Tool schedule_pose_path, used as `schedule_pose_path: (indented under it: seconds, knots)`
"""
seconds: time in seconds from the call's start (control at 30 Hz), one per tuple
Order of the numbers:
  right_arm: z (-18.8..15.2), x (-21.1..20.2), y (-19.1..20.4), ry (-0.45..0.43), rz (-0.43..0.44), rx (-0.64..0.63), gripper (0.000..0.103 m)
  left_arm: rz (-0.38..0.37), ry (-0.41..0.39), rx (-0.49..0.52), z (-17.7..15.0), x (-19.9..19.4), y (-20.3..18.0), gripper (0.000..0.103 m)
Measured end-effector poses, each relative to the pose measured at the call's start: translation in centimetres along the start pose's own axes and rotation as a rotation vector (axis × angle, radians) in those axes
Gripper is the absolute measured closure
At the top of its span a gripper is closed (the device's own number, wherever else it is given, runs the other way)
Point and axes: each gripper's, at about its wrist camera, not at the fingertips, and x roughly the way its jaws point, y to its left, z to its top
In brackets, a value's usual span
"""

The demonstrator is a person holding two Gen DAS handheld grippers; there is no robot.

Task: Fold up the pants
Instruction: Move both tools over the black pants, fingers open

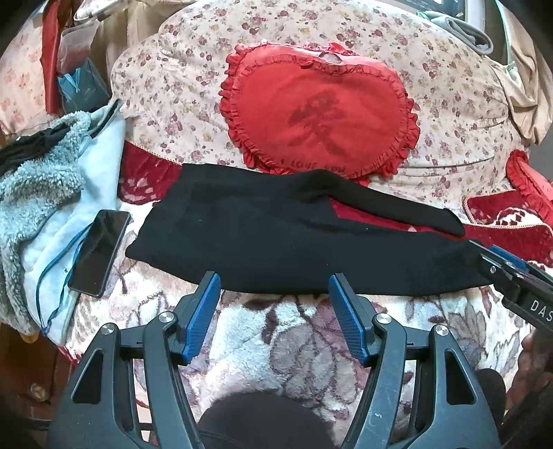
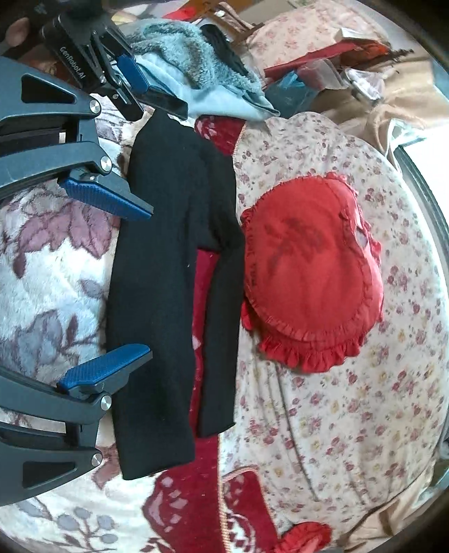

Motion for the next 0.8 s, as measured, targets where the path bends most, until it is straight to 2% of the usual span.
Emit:
schedule_pose_path:
  seconds: [0.3, 0.8]
  knots:
    - [-0.2, 0.7, 2.2, 0.011, -0.003, -0.063, 0.030, -0.009, 0.020, -0.009, -0.2, 0.7, 0.1, 0.038]
    - [-0.6, 2.6, 2.7, 0.063, -0.014, -0.075, 0.030, -0.022, 0.048, -0.025, -0.4, 1.7, 0.3, 0.038]
